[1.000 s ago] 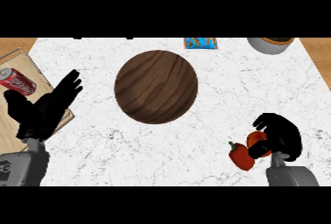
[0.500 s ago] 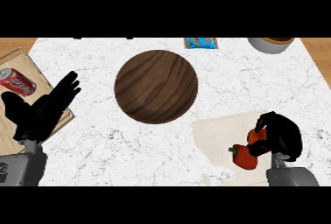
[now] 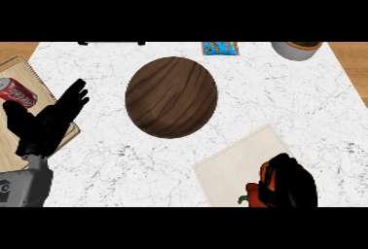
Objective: Pick the tomato from the placemat and place it in the bowl
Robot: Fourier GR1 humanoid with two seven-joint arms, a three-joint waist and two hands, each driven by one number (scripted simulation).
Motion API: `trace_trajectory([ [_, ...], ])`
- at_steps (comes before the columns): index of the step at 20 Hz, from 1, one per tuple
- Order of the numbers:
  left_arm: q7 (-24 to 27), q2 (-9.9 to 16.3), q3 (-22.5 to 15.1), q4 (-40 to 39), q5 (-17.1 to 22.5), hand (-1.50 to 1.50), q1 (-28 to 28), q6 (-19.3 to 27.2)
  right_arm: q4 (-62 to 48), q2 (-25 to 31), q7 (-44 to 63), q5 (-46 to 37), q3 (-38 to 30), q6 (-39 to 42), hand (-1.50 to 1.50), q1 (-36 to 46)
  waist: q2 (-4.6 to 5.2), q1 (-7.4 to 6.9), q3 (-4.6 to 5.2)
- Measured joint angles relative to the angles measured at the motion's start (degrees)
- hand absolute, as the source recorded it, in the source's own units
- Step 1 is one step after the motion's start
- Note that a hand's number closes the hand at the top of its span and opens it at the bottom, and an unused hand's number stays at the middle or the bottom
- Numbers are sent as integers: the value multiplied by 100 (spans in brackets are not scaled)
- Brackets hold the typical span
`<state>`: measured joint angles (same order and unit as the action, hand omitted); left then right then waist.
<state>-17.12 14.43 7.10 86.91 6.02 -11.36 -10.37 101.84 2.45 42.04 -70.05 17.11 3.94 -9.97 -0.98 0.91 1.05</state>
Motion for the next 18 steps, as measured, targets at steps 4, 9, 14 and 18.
trace_trajectory([
  [4, 33, 21, 43, -41, 49, 0, -23, -70, 845, -129, 581, -388, 977, 239, 150, -564, 35, -17, -42],
  [9, 96, -18, 38, -139, -2, 0, -105, -63, 1893, -201, 1373, -839, 2023, 913, 150, -619, 70, -48, -84],
  [14, 111, 24, 85, -168, 4, 0, -135, -101, 2575, 4, 1757, -1517, 2719, 1561, 150, -270, 77, -67, -88],
  [18, 84, -14, 61, -145, 22, 0, -125, -114, 2886, 190, 1833, -1781, 2939, 2001, 150, 142, 84, -93, -87],
])
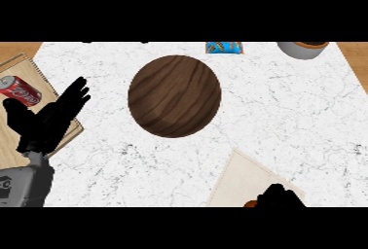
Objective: Pick the tomato from the placemat and place it in the bowl
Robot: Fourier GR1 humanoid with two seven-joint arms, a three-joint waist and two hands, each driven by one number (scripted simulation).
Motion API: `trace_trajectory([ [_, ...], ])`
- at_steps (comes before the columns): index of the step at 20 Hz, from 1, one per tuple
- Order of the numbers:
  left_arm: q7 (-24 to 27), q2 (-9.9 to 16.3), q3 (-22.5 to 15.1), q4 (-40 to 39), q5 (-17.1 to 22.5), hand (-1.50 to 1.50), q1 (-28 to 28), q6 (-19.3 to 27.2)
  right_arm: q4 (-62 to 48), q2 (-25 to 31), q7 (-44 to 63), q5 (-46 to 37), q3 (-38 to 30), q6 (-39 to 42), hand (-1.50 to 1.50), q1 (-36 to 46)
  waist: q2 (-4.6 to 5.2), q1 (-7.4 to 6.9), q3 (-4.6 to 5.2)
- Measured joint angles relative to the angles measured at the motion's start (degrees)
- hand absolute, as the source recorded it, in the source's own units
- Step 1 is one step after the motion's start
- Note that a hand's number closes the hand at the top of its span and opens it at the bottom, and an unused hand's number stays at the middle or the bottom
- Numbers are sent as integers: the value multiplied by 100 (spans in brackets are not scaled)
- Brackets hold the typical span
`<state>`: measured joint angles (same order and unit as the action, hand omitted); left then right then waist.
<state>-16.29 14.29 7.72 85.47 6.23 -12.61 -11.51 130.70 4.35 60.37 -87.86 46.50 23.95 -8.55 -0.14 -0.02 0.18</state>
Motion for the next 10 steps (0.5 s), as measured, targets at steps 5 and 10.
trace_trajectory([
  [5, -54, -2, -50, 0, -44, 0, -71, -1, 243, 59, 44, 106, 110, 354, 150, 517, 13, -51, 8],
  [10, -10, -16, -71, -16, -30, 0, -72, -52, 336, -70, 259, 679, 37, 196, 150, 996, 40, -131, 11],
])
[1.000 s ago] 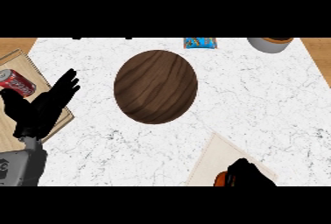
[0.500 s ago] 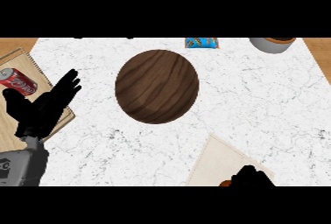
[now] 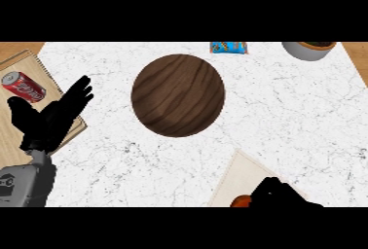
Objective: Pick the tomato from the placemat and place it in the bowl
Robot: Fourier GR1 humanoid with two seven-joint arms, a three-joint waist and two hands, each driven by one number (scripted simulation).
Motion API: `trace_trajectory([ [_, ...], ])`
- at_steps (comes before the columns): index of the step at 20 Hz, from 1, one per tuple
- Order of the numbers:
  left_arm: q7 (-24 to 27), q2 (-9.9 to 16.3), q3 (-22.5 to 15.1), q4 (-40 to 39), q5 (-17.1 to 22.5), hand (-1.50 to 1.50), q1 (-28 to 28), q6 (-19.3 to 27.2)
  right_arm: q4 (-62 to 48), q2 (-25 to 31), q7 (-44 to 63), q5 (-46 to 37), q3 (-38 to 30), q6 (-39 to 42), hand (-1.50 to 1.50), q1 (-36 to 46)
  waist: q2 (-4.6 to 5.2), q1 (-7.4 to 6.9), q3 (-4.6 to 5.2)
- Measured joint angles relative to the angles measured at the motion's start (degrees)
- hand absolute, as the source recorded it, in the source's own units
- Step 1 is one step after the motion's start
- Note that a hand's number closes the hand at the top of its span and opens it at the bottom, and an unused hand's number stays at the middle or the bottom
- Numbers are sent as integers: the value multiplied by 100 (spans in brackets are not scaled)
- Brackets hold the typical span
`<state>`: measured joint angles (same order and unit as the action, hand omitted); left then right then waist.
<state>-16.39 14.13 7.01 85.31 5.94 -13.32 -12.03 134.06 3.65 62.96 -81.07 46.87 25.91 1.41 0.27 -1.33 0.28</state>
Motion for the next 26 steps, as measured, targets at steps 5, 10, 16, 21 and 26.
trace_trajectory([
  [5, -4, -1, -19, -20, -9, 0, -76, -17, -285, -206, 236, 591, -271, -260, 150, 769, 19, -78, 2],
  [10, -25, -44, -97, -30, -36, 0, -127, -36, -972, -270, 352, 1088, -827, -503, 150, 1829, 22, -147, 2],
  [16, -30, -146, -187, -75, -110, 0, -227, 32, -2214, -292, 349, 1692, -1707, -768, 150, 3274, 29, -233, -2],
  [21, -43, -134, -169, -111, -76, 0, -291, -5, -3588, -301, 266, 2117, -2498, -1014, 150, 4427, 39, -275, -7],
  [26, 48, -103, -118, -202, -56, 0, -302, -51, -5097, -314, 37, 2252, -3100, -1565, 150, 5177, 60, -253, -13],
])
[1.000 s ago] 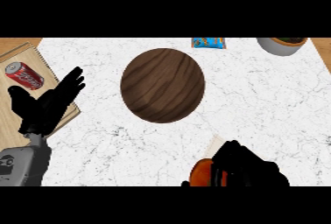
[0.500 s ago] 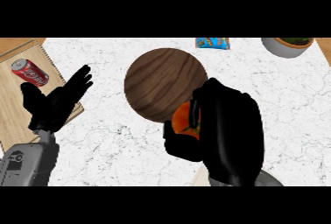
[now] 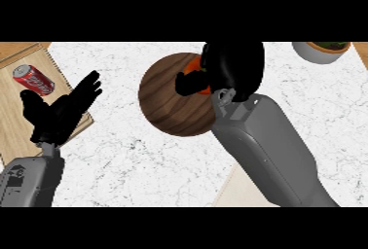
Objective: Pick the tomato from the placemat and place it in the bowl
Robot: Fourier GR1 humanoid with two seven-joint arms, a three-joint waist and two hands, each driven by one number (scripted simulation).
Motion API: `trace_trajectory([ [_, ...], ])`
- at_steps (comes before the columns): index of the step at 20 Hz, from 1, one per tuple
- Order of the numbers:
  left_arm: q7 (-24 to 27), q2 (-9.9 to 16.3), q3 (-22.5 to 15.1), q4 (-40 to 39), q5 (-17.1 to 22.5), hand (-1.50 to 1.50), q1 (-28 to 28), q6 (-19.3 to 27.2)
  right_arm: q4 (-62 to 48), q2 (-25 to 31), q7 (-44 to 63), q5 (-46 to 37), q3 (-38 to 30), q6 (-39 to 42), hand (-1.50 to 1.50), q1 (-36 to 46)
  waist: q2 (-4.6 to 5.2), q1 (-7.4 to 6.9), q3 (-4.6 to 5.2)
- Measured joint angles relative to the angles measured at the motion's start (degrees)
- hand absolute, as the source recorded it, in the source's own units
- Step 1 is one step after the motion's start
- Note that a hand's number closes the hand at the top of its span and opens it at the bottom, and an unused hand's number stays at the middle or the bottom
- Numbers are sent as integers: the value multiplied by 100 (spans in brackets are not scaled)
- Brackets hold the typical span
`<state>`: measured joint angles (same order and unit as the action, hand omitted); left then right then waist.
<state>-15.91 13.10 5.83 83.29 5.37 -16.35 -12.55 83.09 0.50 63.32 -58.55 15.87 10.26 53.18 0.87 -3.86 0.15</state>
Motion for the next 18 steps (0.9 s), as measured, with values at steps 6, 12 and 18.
trace_trajectory([
  [6, -78, 8, 5, 72, -3, 0, -40, 19, -1821, -21, -505, 426, -512, -1098, 150, 552, 18, -5, -9],
  [12, -107, -35, -43, 86, -30, 0, -66, 30, -3628, -30, -1312, 896, -1009, -2060, 150, 1100, 54, -46, -12],
  [18, -53, -106, -134, 111, -75, 0, -119, 28, -4403, -46, -1846, 1820, -1720, -3263, -150, 1144, 127, -210, -20],
])
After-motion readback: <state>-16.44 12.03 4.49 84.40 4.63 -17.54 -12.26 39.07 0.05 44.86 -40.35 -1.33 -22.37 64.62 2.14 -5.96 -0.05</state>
